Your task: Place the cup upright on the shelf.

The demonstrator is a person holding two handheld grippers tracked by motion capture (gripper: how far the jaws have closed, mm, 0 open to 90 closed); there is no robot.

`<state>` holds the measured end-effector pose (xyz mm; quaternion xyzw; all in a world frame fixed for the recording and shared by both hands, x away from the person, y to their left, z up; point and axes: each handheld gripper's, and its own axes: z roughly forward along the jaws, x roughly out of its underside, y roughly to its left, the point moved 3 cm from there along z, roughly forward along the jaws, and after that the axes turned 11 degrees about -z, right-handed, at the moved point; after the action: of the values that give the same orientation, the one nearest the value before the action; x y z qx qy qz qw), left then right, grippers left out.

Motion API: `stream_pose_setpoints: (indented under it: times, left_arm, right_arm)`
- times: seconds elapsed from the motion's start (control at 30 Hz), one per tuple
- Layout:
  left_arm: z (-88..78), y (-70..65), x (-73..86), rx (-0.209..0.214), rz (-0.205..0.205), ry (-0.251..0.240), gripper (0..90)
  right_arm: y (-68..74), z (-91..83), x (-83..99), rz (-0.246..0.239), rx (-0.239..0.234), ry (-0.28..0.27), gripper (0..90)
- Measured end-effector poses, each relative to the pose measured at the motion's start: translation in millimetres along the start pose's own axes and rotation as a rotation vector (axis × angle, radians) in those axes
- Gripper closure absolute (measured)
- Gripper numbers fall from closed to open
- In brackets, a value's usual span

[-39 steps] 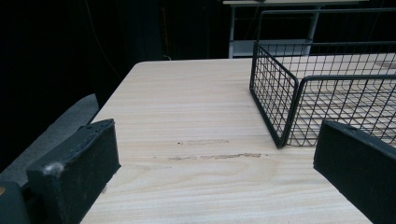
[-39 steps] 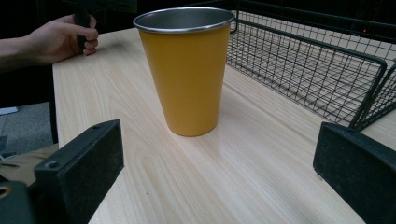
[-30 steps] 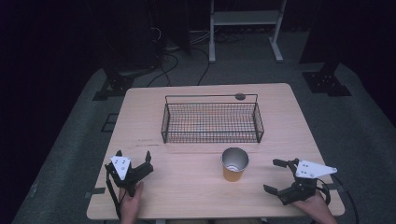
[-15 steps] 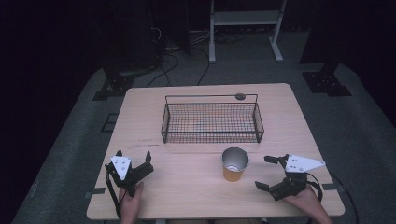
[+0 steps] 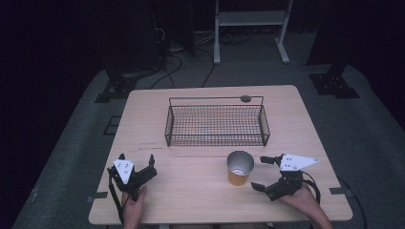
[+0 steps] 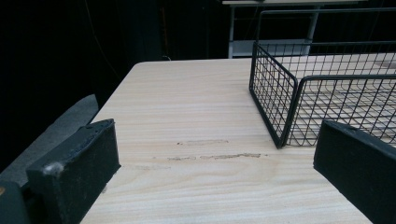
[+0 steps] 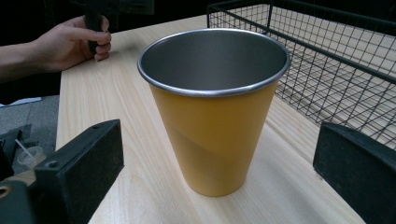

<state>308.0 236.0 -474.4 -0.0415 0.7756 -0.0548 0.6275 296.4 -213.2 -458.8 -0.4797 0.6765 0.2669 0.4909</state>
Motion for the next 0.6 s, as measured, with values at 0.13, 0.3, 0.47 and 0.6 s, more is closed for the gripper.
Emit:
stream_pose_setpoints:
  times: [0.13,0.3,0.47,0.6]
  left_arm:
    - [-0.1,-0.1,0.0,-0.001,0.001,0.0,0.0]
    - [0.0,-0.1,0.0,-0.002,0.001,0.001,0.0]
    - [0.1,0.0,0.0,-0.001,0.001,0.001,0.0]
    - [0.1,0.0,0.0,-0.001,0.0,0.001,0.0]
  right_arm:
    - [-0.2,5.1,-1.9,0.001,-0.008,-0.007,1.2]
    - [-1.1,11.6,-6.2,0.0,-0.015,0.005,1.2]
    - [-3.6,21.6,-9.9,0.006,-0.021,0.021,1.2]
    - [-3.8,28.4,-12.2,0.002,-0.027,0.018,1.2]
